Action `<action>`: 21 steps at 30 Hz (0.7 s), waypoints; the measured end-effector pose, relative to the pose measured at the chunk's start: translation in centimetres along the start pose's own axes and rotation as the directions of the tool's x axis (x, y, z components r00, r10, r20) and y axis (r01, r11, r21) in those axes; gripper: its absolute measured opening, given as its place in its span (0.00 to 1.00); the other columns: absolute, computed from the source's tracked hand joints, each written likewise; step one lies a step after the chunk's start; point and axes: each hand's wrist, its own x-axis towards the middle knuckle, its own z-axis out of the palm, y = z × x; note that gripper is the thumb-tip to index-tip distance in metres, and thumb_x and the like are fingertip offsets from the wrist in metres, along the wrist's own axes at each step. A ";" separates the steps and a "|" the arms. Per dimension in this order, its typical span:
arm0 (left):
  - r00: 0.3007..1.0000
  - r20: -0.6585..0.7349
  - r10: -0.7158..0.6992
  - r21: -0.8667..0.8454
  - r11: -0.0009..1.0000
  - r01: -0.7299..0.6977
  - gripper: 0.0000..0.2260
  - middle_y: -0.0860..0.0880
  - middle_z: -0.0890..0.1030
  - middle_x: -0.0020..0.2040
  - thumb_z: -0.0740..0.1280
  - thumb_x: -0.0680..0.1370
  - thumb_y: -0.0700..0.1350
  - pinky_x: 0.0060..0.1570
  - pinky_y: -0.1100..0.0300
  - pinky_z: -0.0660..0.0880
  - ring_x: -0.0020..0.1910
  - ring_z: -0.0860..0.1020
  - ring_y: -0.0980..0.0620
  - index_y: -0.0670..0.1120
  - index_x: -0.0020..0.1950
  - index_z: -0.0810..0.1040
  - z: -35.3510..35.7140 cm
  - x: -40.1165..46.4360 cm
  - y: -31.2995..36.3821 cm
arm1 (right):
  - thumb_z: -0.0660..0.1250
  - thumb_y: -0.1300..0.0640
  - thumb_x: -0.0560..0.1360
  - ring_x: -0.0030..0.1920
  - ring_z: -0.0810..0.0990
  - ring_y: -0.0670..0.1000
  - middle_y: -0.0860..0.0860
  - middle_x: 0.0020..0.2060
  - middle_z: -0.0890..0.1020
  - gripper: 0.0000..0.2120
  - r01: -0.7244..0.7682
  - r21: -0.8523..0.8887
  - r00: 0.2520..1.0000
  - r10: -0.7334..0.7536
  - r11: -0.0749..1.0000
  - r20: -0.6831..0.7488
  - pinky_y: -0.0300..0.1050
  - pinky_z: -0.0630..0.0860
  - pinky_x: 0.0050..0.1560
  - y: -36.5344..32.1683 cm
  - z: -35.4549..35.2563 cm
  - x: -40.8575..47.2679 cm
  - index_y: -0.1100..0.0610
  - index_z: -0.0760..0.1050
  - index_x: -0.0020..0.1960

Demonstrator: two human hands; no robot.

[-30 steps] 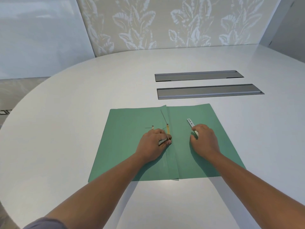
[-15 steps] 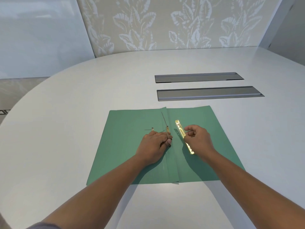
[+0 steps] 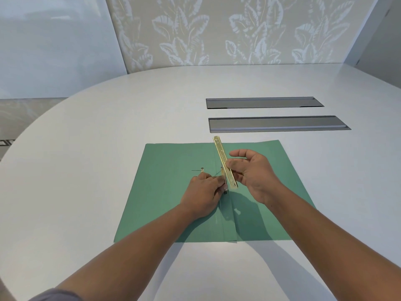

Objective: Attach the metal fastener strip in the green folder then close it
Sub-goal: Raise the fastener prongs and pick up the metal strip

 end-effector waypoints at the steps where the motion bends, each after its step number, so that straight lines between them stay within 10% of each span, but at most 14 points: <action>1: 1.000 0.001 0.004 0.002 1.000 -0.004 0.17 0.52 0.83 0.44 0.52 0.83 0.56 0.47 0.51 0.72 0.45 0.73 0.48 0.52 0.53 0.78 -0.1 0.0 0.1 | 0.75 0.67 0.72 0.40 0.85 0.53 0.55 0.40 0.87 0.12 0.000 -0.002 1.000 0.000 1.000 0.004 0.44 0.82 0.41 0.0 0.2 0.1 0.59 0.80 0.54; 21: 0.999 -0.038 0.038 0.001 0.999 -0.038 0.10 0.54 0.83 0.46 0.56 0.84 0.54 0.48 0.51 0.69 0.48 0.73 0.48 0.52 0.50 0.74 0.3 -0.2 -0.1 | 0.74 0.68 0.73 0.42 0.83 0.52 0.60 0.48 0.85 0.10 0.014 -0.031 0.995 -0.017 0.999 -0.095 0.41 0.81 0.40 0.3 1.0 0.8 0.61 0.79 0.53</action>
